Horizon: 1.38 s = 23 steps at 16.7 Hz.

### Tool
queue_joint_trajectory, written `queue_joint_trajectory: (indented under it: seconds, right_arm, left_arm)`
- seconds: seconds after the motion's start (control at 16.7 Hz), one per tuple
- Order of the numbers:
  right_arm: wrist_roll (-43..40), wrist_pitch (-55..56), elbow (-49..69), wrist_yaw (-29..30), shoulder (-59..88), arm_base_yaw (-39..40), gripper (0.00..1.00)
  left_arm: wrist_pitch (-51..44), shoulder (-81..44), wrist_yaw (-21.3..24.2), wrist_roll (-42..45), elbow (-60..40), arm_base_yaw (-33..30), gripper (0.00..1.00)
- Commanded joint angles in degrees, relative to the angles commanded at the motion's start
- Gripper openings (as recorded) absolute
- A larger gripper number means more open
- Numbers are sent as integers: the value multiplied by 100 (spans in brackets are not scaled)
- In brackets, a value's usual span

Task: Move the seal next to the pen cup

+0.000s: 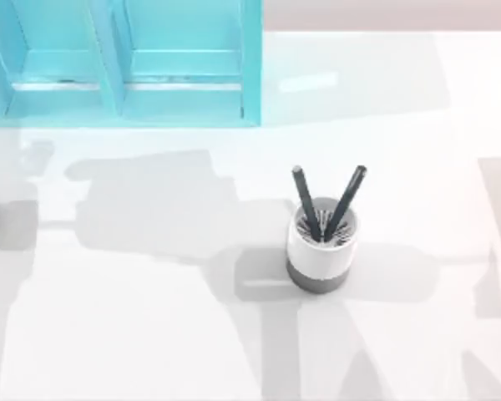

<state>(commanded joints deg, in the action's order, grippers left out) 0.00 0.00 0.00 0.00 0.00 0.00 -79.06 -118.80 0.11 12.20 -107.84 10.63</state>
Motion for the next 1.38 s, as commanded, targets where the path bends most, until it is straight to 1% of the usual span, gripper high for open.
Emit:
queue_joint_trajectory:
  seconds: [0.12, 0.36, 0.48, 0.6, 0.84, 1.38]
  right_arm:
    - [0, 0, 0, 0, 0, 0, 100]
    - [0, 0, 0, 0, 0, 0, 100]
    - [0, 0, 0, 0, 0, 0, 100]
    - [0, 0, 0, 0, 0, 0, 100]
    - [0, 0, 0, 0, 0, 0, 100]
    - [0, 0, 0, 0, 0, 0, 100]
  left_arm:
    - [329, -41, 3, 4, 313, 1, 100]
    - [1446, -183, 4, 15, 1203, 10, 100]
    - [1861, -249, 4, 20, 1581, 15, 100]
    - [2034, -289, 4, 24, 1745, 18, 100]
    - [2039, -290, 4, 24, 1750, 18, 100]
    - [2039, -290, 4, 24, 1750, 18, 32]
